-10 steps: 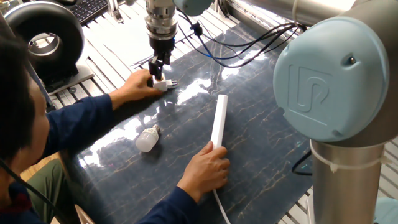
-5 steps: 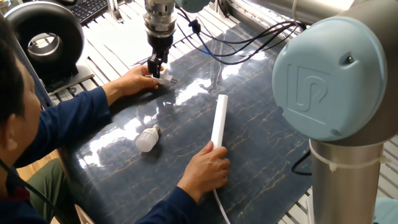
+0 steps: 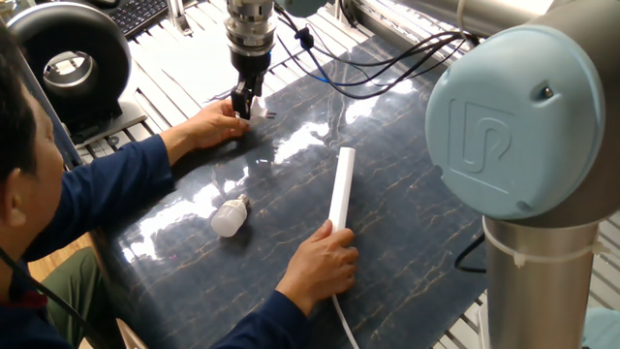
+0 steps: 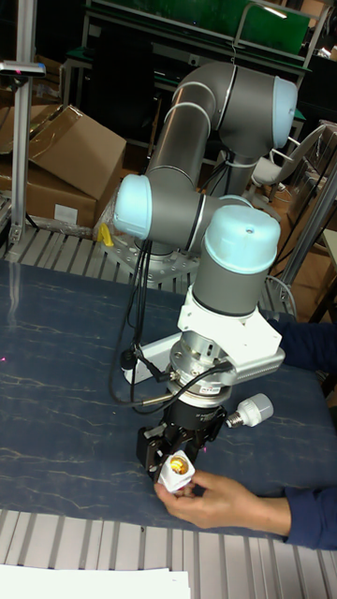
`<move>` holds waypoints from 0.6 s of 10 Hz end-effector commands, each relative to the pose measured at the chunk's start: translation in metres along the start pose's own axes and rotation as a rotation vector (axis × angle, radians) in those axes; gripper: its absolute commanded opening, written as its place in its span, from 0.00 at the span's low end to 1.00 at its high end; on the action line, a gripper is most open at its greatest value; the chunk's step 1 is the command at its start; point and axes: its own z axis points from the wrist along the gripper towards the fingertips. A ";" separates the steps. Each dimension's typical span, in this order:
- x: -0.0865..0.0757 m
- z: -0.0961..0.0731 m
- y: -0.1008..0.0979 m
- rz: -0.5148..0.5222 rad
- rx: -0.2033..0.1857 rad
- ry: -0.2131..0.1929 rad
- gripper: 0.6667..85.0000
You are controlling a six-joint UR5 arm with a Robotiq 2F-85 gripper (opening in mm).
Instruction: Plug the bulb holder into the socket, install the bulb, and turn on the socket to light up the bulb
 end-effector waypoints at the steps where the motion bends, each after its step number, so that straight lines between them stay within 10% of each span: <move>1: 0.000 -0.002 -0.002 0.005 0.001 -0.007 0.72; 6: 0.001 -0.004 -0.002 0.018 0.007 -0.005 0.63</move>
